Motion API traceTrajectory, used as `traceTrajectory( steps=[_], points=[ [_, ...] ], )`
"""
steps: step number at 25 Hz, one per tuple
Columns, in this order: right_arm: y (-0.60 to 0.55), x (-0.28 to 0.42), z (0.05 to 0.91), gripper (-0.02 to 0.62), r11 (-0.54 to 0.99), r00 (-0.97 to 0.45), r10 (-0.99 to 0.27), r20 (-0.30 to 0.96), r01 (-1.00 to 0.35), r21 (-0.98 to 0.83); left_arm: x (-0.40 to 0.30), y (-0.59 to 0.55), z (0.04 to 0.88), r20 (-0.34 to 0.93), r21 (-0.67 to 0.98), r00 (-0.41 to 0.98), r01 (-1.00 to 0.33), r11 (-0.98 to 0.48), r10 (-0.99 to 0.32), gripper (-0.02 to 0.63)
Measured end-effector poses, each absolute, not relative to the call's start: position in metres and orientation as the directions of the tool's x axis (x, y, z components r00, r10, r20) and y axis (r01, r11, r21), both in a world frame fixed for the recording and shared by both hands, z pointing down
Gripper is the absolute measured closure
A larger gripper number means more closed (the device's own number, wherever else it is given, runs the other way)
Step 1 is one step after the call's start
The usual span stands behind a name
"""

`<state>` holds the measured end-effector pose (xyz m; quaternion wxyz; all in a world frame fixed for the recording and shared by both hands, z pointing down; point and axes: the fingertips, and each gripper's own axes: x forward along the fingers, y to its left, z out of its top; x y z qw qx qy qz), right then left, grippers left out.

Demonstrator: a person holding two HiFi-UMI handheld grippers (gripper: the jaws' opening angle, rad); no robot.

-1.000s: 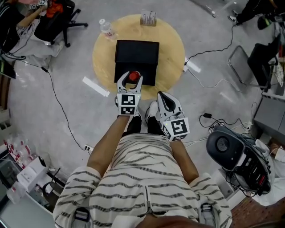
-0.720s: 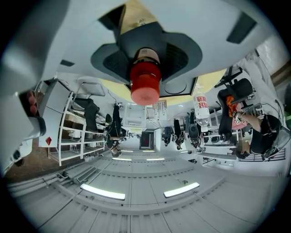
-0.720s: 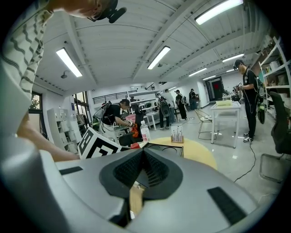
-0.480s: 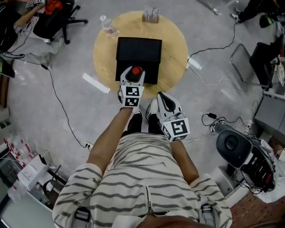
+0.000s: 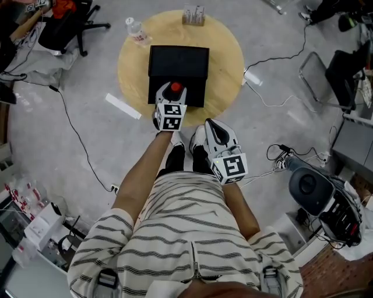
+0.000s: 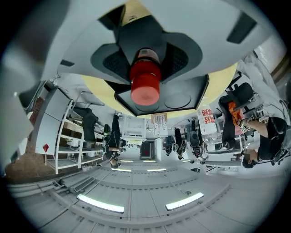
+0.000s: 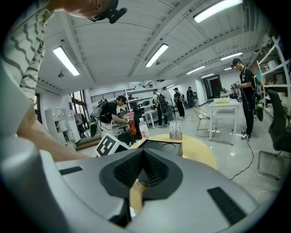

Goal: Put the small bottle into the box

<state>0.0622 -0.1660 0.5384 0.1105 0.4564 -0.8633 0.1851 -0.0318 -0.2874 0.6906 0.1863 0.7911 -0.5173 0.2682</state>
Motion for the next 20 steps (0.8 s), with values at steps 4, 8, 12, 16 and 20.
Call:
traceTrajectory(
  steps=[4, 8, 12, 16, 20],
  points=[
    [-0.167, 0.064, 0.539, 0.578, 0.51, -0.555, -0.748, 0.364, -0.832, -0.219, -0.032, -0.29, 0.697, 0.633, 0.015, 0.318, -0.916, -0.4, -0.706, 0.377],
    [-0.166, 0.066, 0.54, 0.578, 0.508, -0.553, -0.747, 0.369, -0.833, -0.22, -0.031, -0.292, 0.705, 0.651, 0.005, 0.311, -0.914, -0.405, -0.692, 0.377],
    [-0.166, 0.07, 0.54, 0.578, 0.506, -0.551, -0.747, 0.372, -0.834, -0.219, -0.03, -0.293, 0.71, 0.663, 0.007, 0.3, -0.919, -0.395, -0.686, 0.376],
    [-0.167, 0.072, 0.541, 0.578, 0.503, -0.549, -0.746, 0.376, -0.835, -0.221, -0.028, -0.294, 0.716, 0.674, 0.003, 0.296, -0.918, -0.398, -0.677, 0.377],
    [-0.166, 0.072, 0.543, 0.578, 0.503, -0.55, -0.745, 0.378, -0.835, -0.222, -0.028, -0.296, 0.719, 0.678, -0.001, 0.291, -0.918, -0.397, -0.675, 0.377]
  ],
)
